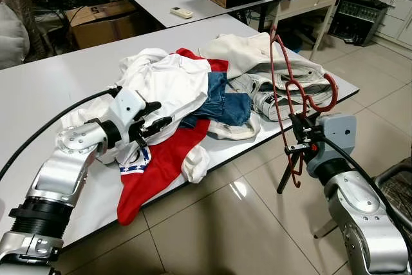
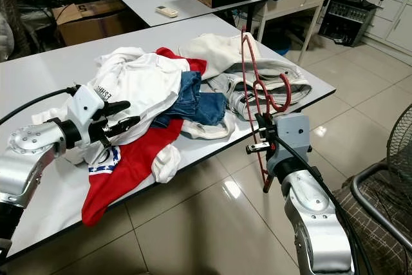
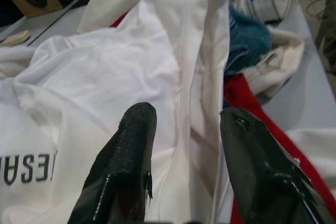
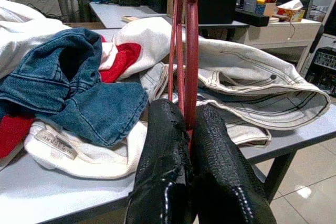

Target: Hang hanger

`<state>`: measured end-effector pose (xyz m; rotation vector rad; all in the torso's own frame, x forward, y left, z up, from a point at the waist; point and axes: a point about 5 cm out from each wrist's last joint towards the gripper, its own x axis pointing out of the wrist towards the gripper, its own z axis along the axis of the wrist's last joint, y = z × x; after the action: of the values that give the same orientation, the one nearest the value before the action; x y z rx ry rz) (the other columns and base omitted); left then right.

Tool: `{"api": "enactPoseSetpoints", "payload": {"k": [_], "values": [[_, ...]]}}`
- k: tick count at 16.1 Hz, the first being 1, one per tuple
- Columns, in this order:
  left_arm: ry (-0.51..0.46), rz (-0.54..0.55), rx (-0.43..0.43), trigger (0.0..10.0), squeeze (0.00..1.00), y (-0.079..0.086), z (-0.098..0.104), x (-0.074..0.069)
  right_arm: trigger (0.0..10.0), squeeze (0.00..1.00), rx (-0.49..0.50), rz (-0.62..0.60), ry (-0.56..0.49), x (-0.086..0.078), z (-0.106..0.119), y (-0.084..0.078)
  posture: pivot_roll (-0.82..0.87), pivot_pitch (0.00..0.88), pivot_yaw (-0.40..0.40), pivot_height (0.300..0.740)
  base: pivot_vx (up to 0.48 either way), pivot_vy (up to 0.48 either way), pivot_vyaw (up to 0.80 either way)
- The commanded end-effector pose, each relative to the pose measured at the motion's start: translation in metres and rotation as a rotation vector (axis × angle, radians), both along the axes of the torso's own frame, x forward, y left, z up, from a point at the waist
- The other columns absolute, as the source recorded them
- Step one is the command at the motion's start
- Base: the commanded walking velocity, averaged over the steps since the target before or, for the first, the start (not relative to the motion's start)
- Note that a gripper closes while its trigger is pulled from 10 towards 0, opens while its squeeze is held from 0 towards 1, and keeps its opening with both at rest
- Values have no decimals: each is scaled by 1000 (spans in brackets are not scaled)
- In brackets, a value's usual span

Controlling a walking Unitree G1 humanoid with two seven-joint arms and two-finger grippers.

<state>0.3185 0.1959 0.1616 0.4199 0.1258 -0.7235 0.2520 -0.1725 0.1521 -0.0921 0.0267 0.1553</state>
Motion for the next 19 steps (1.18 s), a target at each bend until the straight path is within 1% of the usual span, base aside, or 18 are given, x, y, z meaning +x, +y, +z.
{"api": "enactPoseSetpoints", "payload": {"k": [1, 3, 5, 7, 8, 10, 12, 13, 14, 15, 16, 18, 19], "values": [[-8, 5, 24, 10000, 0, 1, 0, 1, 10000, 0, 1, 10, -12, -2, 5, -1, -126, 1, 68, 740, 0, 0, 0], [-5, 5, 69, 10000, 0, 2, -4, 2, 10000, 0, 1, 10, -12, -2, 5, 0, -128, 1, 69, 740, 0, 0, 0], [7, -9, 74, 10000, 0, 0, -8, 1, 10000, 0, 0, 9, -12, -2, 5, -1, -130, 1, 71, 740, 0, 0, 0], [36, -31, 30, 10000, 0, -4, -10, -1, 10000, 0, 0, 6, -11, -2, 5, -2, -131, 2, 70, 740, 0, 0, 0], [37, -28, 29, 10000, 0, -4, -10, -1, 10000, 0, -1, 6, -11, -2, 5, -2, -131, 2, 69, 740, 0, 0, 0], [27, 21, 75, 10000, 0, 2, -13, 4, 10000, 0, -2, 9, -10, -2, 5, -1, -132, 3, 66, 740, 0, 0, 0], [21, 54, 84, 10000, 0, 5, -14, 8, 10000, 0, -2, 12, -10, -2, 5, -1, -132, 4, 65, 740, 0, 0, 0], [22, 67, 87, 9020, 0, 6, -15, 10, 10000, 0, -3, 13, -9, -2, 5, -1, -134, 4, 64, 740, 0, 0, 0], [22, 72, 83, 7294, 0, 6, -15, 10, 10000, 0, -4, 13, -9, -2, 6, -1, -136, 4, 65, 740, 0, 0, 0], [23, 70, 83, 5098, 0, 5, -15, 10, 10000, 0, -4, 13, -9, -2, 6, -1, -137, 4, 65, 740, 0, 0, 0], [23, 66, 82, 4314, 0, 5, -15, 10, 10000, 0, -5, 13, -9, -2, 6, -1, -139, 4, 66, 740, 0, 0, 0], [26, 59, 70, 2000, 0, 4, -17, 11, 10000, 0, -7, 10, -10, -2, 6, -2, -141, 3, 67, 740, 0, 0, 0], [28, 57, 68, 1255, 0, 4, -18, 11, 10000, 0, -8, 10, -11, -2, 6, -2, -141, 3, 67, 740, 0, 0, 0]]}}
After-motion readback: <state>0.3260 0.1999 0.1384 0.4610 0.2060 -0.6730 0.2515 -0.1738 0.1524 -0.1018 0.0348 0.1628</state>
